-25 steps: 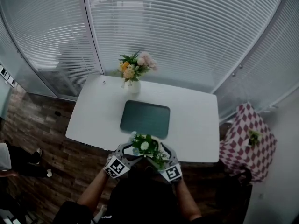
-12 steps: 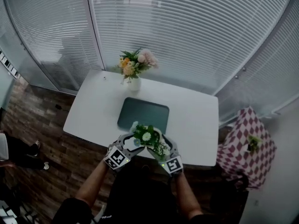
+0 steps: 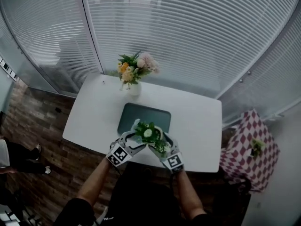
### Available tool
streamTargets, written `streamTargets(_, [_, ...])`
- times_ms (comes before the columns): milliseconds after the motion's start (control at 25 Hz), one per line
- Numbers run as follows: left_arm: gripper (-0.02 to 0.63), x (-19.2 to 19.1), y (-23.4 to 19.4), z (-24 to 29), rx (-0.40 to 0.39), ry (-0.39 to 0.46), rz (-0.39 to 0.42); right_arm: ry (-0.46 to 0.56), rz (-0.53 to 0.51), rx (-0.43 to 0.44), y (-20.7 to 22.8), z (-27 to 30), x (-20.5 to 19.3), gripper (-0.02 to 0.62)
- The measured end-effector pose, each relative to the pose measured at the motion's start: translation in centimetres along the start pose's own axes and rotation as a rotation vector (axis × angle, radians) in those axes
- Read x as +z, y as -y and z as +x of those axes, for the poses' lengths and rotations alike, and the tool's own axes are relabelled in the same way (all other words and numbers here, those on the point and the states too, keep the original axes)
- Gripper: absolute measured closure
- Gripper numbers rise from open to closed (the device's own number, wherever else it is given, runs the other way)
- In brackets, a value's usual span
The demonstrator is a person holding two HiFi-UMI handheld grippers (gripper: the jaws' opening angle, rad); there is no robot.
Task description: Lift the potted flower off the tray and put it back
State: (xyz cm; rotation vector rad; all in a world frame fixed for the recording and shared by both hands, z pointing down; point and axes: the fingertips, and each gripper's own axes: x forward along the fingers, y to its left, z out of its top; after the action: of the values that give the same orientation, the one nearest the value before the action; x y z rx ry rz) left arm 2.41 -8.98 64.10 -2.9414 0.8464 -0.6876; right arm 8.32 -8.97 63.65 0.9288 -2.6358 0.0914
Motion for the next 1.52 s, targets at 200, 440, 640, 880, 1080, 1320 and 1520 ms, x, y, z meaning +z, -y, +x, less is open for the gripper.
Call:
streamTargets(200, [0.324,-1.2,-2.4,1.8,-0.018,-0.016,-0.016,-0.003,0.012,-0.004,1.9,2.4,-0.6,0.219])
streamTargets(440, [0.324,-3.0,-5.0,3.7,-0.044,-0.038,-0.044,-0.023,0.028,-0.005,3.7,5.4,-1.9,0.219])
streamTargets(640, [0.324,-4.9,-6.6,4.9,-0.055,-0.065,-0.065,-0.040,0.046,0.010,4.7,7.7,-3.4,0.219])
streamTargets(880, [0.324,-7.1,-7.7,5.6,-0.068,-0.089,-0.094,-0.057,0.069,0.023,5.0,9.7,-5.0,0.219])
streamTargets(1080, [0.324,-8.2,-8.2,6.5,-0.070,-0.100,-0.098,-0.083,0.067,0.020,5.4,10.7,-5.9,0.219])
streamTargets(1320, [0.324,-9.2,-8.9,7.6,-0.060,-0.121,-0.090,-0.056,0.125,0.015,6.0,12.2,-7.0,0.219])
streamTargets(1520, [0.324,-10.6,-9.1,8.5,-0.053,-0.147,-0.108,-0.095,0.140,0.021,6.4,13.2,-8.8,0.219])
